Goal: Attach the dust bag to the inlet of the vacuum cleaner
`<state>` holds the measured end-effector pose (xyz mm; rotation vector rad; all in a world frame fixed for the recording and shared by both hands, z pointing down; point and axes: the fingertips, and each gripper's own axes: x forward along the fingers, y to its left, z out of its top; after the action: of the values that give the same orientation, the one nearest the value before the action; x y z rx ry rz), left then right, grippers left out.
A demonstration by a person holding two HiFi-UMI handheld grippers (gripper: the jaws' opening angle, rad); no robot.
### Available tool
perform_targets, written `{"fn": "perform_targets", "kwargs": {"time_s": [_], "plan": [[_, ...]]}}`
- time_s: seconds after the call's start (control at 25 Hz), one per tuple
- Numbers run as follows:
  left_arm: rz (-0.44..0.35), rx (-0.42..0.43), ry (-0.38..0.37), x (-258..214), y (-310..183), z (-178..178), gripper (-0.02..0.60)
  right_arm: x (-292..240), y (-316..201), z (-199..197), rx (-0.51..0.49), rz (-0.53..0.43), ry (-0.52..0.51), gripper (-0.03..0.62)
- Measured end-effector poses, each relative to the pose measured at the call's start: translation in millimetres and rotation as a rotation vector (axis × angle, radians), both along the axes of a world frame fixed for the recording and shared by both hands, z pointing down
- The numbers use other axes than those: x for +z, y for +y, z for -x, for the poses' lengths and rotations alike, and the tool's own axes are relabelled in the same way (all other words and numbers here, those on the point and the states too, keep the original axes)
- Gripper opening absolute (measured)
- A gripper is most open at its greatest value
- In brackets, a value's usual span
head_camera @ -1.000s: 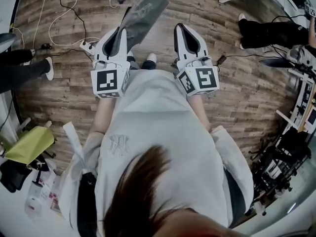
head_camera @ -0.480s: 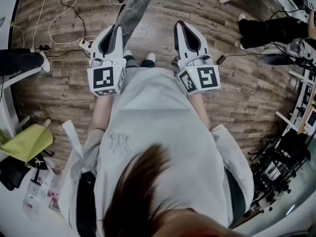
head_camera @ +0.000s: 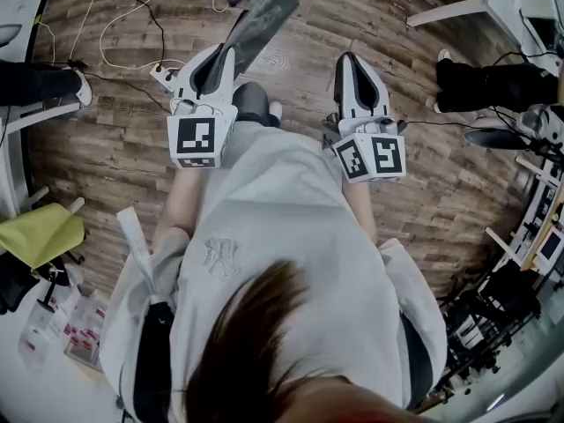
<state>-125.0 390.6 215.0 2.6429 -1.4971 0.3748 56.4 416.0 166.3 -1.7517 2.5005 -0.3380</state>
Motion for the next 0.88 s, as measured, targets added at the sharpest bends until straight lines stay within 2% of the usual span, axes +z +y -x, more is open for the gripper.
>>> {"fn": "perform_targets", "kwargs": {"time_s": [0.32, 0.64, 0.88], "plan": [[0.044, -0.005, -0.002, 15, -29, -3, 0.038, 11, -36, -1, -0.019, 0.039, -0.028, 0.002], [0.060, 0.030, -0.024, 19, -106, -7, 0.038, 10, -109, 10, -0.042, 0.062, -0.050, 0.002], [0.061, 0.083, -0.030, 18, -162, -9, 0.038, 8, -170, 16, -0.012, 0.065, -0.036, 0.002]]}}
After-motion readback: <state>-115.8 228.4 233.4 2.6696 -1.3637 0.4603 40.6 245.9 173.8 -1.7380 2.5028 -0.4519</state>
